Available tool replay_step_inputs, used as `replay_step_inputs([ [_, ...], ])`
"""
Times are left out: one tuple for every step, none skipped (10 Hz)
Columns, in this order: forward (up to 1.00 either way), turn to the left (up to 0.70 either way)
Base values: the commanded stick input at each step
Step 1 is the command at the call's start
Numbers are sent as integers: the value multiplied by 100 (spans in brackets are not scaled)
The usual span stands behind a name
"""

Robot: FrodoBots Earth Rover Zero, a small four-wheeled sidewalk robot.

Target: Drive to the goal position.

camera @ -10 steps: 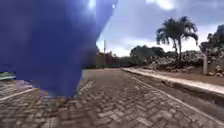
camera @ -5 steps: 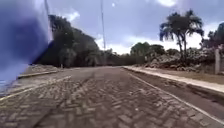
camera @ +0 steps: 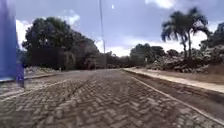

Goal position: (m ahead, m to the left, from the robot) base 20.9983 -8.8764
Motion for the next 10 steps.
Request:
replay_step_inputs([
  [100,0],
  [100,0],
  [100,0],
  [100,0],
  [100,0],
  [100,0],
  [100,0],
  [100,0],
  [100,0],
  [100,0],
])
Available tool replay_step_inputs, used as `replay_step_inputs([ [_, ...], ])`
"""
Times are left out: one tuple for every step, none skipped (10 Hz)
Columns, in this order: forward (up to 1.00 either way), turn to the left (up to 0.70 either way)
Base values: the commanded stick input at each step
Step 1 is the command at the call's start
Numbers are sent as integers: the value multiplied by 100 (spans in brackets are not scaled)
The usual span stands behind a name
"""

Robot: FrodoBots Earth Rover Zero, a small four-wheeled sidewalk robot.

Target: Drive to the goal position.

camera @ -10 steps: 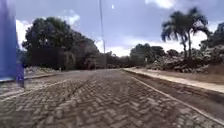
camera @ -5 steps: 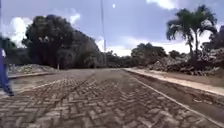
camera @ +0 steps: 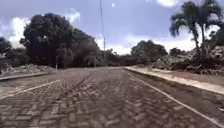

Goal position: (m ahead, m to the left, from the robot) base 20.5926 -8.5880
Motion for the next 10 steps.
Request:
replay_step_inputs([
  [100,0],
  [100,0],
  [100,0],
  [100,0],
  [100,0],
  [100,0],
  [100,0],
  [100,0],
  [100,0],
  [100,0],
])
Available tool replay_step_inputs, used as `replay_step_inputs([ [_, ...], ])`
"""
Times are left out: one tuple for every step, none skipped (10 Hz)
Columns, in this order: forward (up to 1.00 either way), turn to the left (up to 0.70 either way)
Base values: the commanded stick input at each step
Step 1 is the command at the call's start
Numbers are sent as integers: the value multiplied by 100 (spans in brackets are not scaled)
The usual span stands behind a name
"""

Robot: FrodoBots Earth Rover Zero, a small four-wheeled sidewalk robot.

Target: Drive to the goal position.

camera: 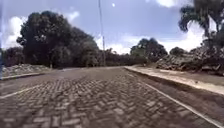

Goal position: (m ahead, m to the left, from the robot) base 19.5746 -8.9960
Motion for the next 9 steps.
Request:
replay_step_inputs([
  [100,0],
  [100,0],
  [100,0],
  [100,0],
  [100,0],
  [100,0],
  [100,0],
  [100,0],
  [100,0],
])
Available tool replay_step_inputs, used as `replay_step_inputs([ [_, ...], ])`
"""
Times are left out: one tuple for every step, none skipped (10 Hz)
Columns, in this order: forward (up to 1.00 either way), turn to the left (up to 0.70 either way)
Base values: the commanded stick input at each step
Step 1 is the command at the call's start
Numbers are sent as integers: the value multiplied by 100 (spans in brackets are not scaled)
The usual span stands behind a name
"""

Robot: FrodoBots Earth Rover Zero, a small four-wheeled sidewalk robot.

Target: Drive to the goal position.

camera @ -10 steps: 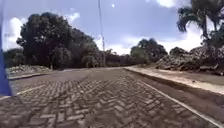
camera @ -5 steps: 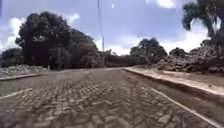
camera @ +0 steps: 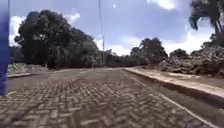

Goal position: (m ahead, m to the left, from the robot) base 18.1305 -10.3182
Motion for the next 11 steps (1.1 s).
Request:
replay_step_inputs([
  [100,0],
  [100,0],
  [100,0],
  [100,0],
  [100,0],
  [100,0],
  [100,0],
  [100,0],
  [100,0],
  [100,0],
  [100,0],
])
